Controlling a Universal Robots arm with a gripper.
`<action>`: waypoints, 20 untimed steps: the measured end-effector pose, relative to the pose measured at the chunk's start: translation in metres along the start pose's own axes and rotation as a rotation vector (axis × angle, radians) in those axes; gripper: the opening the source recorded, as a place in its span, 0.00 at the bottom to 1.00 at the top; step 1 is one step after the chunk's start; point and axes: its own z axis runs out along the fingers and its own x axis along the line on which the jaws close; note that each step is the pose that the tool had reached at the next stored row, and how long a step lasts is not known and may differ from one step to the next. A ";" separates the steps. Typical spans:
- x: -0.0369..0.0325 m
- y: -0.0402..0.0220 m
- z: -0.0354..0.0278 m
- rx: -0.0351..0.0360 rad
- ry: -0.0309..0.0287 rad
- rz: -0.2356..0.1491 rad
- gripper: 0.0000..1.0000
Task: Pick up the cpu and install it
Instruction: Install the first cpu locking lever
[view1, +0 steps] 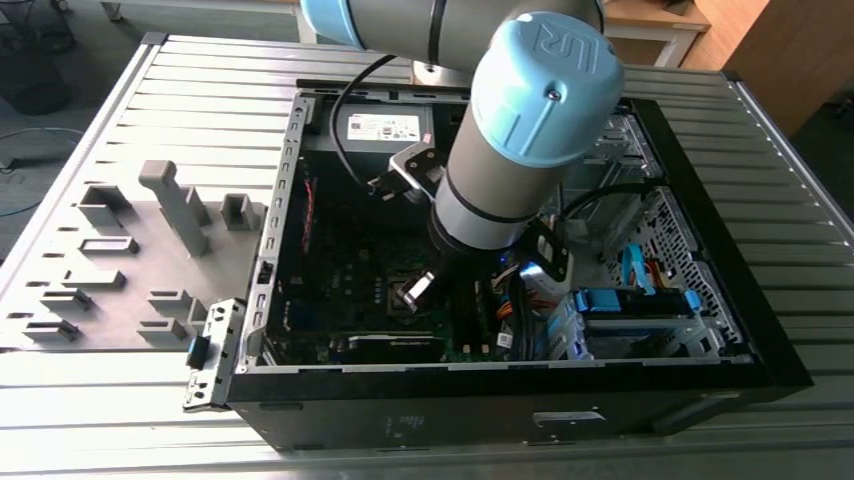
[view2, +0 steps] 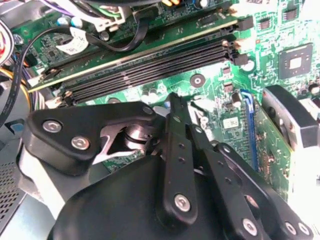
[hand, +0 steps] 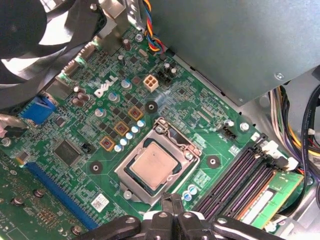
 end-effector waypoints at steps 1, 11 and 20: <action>0.0000 0.0001 0.0001 0.0000 0.0010 -0.008 0.11; 0.0001 0.0003 0.0001 0.0013 0.0173 -0.123 0.11; -0.0007 0.0063 0.0010 0.0024 0.0189 -0.127 0.11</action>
